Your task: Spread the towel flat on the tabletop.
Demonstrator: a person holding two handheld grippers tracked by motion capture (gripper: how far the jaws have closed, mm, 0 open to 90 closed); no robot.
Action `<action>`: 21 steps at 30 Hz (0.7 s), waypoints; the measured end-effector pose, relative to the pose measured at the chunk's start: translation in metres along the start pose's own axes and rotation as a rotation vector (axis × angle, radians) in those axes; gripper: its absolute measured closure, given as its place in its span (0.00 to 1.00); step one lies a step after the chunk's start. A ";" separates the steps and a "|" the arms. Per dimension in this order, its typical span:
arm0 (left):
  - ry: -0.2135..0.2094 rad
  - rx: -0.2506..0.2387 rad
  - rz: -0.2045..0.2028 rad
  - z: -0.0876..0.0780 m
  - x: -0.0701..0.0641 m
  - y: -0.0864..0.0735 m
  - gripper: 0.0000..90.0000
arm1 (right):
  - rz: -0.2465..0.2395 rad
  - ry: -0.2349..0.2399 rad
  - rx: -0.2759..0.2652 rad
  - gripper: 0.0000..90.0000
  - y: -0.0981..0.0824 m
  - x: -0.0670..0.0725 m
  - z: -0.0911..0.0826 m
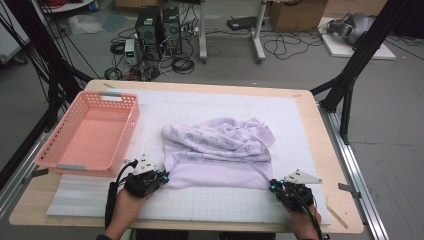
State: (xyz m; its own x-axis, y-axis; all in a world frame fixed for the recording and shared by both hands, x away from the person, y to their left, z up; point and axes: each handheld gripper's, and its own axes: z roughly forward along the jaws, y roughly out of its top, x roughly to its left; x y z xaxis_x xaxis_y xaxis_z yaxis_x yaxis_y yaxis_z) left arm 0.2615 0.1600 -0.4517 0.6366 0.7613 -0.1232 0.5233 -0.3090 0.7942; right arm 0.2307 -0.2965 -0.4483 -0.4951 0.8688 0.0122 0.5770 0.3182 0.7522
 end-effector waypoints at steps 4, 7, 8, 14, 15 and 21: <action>-0.037 -0.015 -0.057 -0.015 -0.001 -0.012 0.97 | 0.014 0.035 0.000 0.95 -0.012 0.003 -0.015; -0.044 -0.022 -0.054 -0.026 -0.009 -0.020 0.97 | -0.011 0.040 0.006 0.95 -0.020 0.011 -0.025; -0.046 -0.023 -0.053 -0.030 -0.012 -0.023 0.96 | -0.012 0.042 0.008 0.95 -0.023 0.014 -0.028; -0.052 -0.037 -0.050 -0.053 -0.030 -0.039 0.96 | -0.023 0.052 0.012 0.95 -0.039 0.030 -0.048; -0.055 -0.033 -0.046 -0.056 -0.033 -0.042 0.96 | -0.022 0.059 0.012 0.95 -0.042 0.032 -0.052; -0.073 -0.018 -0.034 -0.074 -0.050 -0.059 0.97 | -0.030 0.084 0.029 0.95 -0.059 0.046 -0.072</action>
State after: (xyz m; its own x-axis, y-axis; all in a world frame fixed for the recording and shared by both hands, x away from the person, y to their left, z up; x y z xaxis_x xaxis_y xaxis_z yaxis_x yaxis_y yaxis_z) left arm 0.1572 0.1824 -0.4483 0.6585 0.7276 -0.1925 0.5354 -0.2731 0.7993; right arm 0.1278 -0.3027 -0.4448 -0.5642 0.8243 0.0459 0.5793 0.3556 0.7335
